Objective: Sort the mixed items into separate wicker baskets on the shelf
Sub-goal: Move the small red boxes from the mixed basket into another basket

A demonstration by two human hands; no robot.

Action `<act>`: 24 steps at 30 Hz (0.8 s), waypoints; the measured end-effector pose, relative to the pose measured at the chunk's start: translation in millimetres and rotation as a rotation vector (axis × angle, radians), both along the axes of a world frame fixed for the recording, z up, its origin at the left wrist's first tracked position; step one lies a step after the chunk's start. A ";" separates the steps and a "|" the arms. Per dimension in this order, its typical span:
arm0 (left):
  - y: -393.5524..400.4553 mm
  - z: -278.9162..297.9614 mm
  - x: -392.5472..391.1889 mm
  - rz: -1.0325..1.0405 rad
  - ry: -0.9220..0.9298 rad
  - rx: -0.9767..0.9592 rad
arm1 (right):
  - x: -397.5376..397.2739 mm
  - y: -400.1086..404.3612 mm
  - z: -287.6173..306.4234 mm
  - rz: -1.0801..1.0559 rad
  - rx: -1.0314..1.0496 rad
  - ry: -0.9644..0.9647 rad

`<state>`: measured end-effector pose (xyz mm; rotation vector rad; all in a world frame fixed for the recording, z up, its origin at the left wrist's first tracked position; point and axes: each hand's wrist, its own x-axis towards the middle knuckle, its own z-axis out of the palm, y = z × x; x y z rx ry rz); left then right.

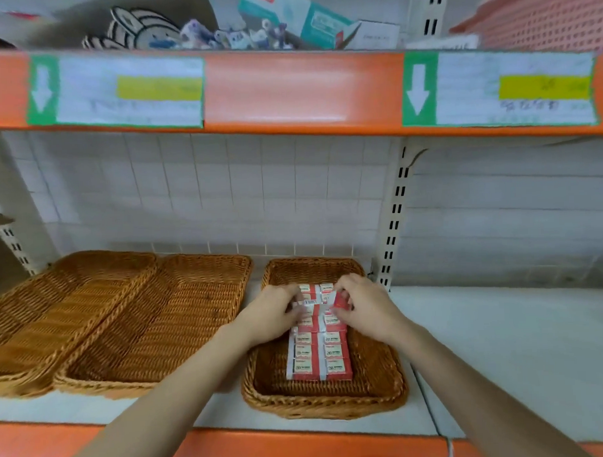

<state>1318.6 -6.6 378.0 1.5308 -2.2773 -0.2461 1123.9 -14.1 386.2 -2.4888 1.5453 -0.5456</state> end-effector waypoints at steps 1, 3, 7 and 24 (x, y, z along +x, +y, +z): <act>0.3 0.2 1.3 -0.002 0.020 -0.010 | -0.7 1.0 0.7 -0.011 0.031 -0.100; 0.9 -1.0 1.6 0.003 0.033 -0.030 | -1.4 2.8 0.8 -0.018 0.131 -0.273; 3.2 -3.0 -0.3 0.025 0.031 -0.072 | -1.7 6.4 -3.7 0.031 0.141 -0.184; 8.8 -3.2 -4.3 0.055 -0.111 0.003 | -3.1 5.1 -16.9 0.041 -0.073 0.150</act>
